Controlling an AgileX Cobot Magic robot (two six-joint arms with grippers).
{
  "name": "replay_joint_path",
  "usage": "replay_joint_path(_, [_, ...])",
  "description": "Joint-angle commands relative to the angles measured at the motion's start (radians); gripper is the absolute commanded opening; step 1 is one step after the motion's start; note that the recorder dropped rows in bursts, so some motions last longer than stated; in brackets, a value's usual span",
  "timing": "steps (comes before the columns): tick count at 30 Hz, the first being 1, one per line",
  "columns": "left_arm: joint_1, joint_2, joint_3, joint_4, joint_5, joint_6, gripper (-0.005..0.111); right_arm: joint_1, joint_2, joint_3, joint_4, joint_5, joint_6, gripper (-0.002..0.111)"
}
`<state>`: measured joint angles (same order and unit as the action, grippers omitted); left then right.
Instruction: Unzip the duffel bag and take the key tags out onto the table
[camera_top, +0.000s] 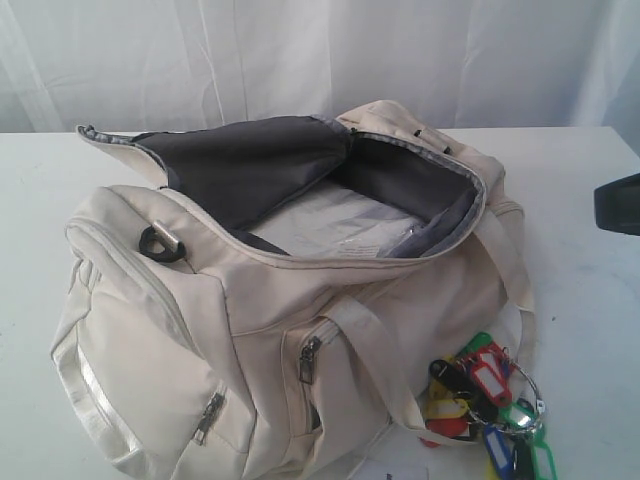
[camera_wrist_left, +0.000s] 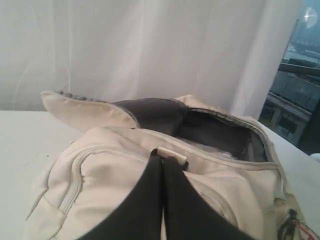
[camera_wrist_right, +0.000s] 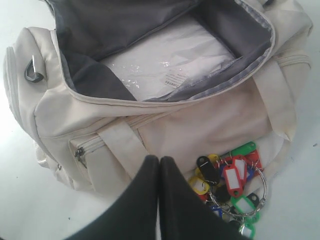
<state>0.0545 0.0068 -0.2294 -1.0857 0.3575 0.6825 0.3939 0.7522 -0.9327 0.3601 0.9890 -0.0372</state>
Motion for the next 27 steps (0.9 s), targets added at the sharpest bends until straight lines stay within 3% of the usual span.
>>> replay_joint_path(1, [-0.007, -0.007, 0.034, -0.006, -0.110, -0.016, 0.000, -0.005, -0.006, -0.005, 0.002, -0.010, -0.012, 0.000])
replay_joint_path(7, [-0.007, -0.007, 0.056, 0.244, -0.152, -0.072, 0.000, -0.005, -0.006, -0.005, 0.002, -0.010, -0.012, 0.000])
replay_joint_path(15, [-0.007, -0.007, 0.205, 0.882, -0.251, -0.706, 0.000, -0.005, -0.006, -0.005, 0.002, -0.010, -0.012, 0.000])
replay_joint_path(20, [-0.007, -0.007, 0.229, 0.963, -0.202, -0.724, 0.000, -0.005, -0.006, -0.005, 0.002, -0.010, -0.012, 0.000])
replay_joint_path(27, [-0.007, -0.007, 0.229, 1.020, -0.133, -0.591, 0.000, -0.005, -0.006, -0.005, 0.002, -0.010, -0.012, 0.000])
